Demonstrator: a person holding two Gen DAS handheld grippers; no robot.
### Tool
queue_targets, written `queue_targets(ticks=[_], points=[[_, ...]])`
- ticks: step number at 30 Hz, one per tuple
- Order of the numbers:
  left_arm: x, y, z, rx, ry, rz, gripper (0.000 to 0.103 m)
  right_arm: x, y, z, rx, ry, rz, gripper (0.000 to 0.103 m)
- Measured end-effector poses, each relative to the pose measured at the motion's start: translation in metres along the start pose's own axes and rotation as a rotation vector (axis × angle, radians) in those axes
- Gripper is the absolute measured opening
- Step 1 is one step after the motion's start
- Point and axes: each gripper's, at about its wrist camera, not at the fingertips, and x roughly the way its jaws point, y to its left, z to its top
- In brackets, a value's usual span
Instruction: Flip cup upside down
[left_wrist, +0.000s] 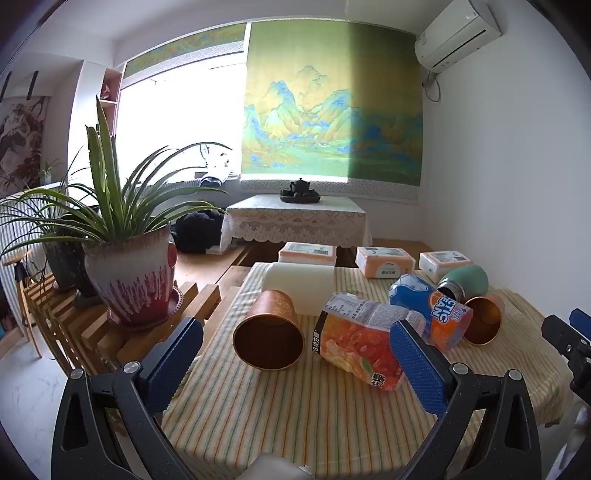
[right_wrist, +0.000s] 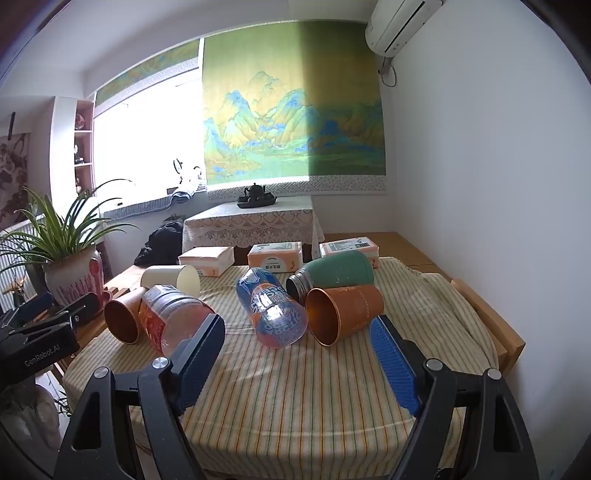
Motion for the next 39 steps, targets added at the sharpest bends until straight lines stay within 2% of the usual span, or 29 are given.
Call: queue_targets(ticks=[39], points=[[0.0024, -0.0048, -0.0001, -0.003, 0.001, -0.004, 0.102, 0.0025, 0.0029, -0.0025, 0.011, 0.008, 0.012, 0.078]])
